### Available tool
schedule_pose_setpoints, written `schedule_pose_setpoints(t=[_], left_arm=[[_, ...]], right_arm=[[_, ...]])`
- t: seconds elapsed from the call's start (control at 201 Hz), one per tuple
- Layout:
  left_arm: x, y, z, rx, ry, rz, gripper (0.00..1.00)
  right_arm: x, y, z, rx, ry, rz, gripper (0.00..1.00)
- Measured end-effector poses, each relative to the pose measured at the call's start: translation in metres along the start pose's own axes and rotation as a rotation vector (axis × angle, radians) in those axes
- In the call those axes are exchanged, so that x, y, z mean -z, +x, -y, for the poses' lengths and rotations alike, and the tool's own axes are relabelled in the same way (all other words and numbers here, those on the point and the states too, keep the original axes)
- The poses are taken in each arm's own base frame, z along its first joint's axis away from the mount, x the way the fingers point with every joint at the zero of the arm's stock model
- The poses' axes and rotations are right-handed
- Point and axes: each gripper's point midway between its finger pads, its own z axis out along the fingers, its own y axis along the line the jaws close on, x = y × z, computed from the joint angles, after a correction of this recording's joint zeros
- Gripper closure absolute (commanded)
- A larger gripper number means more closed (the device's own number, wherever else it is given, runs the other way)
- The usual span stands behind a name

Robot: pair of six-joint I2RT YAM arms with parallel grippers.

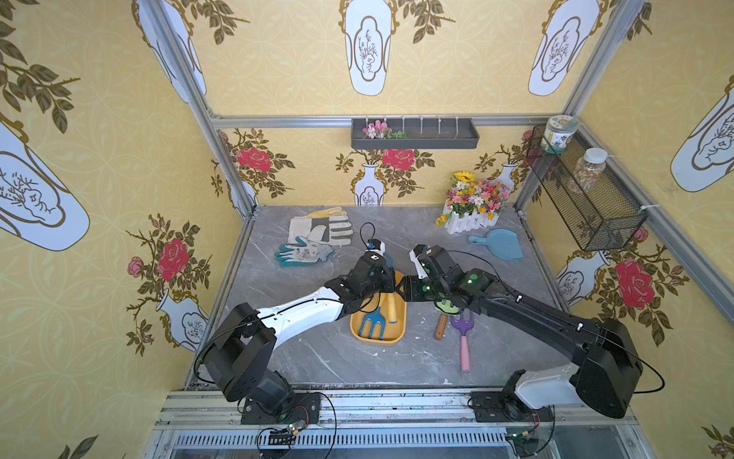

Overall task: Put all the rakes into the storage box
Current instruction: Place the rake in the storage box.

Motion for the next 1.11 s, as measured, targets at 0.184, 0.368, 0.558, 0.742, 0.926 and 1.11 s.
schedule_pose_setpoints(t=[0.184, 0.368, 0.558, 0.742, 0.926, 1.11], left_arm=[[0.0, 0.018, -0.012, -0.005, -0.022, -0.038, 1.0], [-0.008, 0.03, -0.014, -0.011, -0.028, -0.073, 1.0], [-0.018, 0.042, -0.007, -0.026, -0.013, -0.112, 1.0], [-0.022, 0.048, -0.008, -0.029, -0.017, -0.129, 1.0], [-0.025, 0.054, -0.011, -0.03, -0.025, -0.144, 0.8], [-0.027, 0.058, -0.01, -0.021, -0.017, -0.16, 0.53]], right_arm=[[-0.001, 0.004, 0.007, -0.006, 0.025, 0.002, 0.39], [-0.001, 0.006, 0.01, -0.009, 0.031, 0.0, 0.39], [-0.001, 0.01, 0.013, -0.018, 0.037, -0.003, 0.39], [0.003, 0.01, 0.013, -0.027, 0.033, 0.007, 0.38], [0.004, 0.01, 0.018, -0.029, 0.052, 0.016, 0.39], [-0.005, 0.022, 0.046, -0.104, 0.133, -0.009, 0.38]])
